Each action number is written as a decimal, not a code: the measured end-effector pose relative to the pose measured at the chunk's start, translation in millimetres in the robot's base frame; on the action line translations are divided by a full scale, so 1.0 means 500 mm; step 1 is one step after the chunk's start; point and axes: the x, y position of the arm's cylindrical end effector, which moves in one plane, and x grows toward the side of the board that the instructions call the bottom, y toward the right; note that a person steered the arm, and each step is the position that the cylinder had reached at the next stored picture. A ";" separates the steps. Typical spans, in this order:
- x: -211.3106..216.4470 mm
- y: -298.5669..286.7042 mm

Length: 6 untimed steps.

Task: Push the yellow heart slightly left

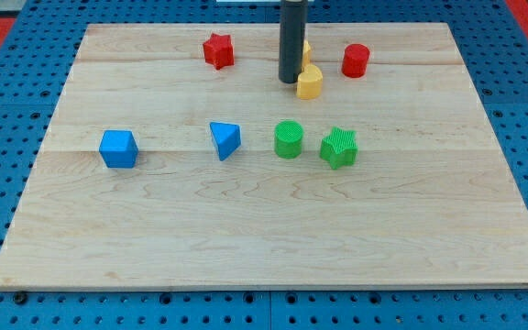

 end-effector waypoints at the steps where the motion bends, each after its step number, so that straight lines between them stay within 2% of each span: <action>1: 0.087 0.054; 2: 0.039 0.132; 3: -0.025 0.126; 5: 0.054 0.142; 6: 0.148 0.286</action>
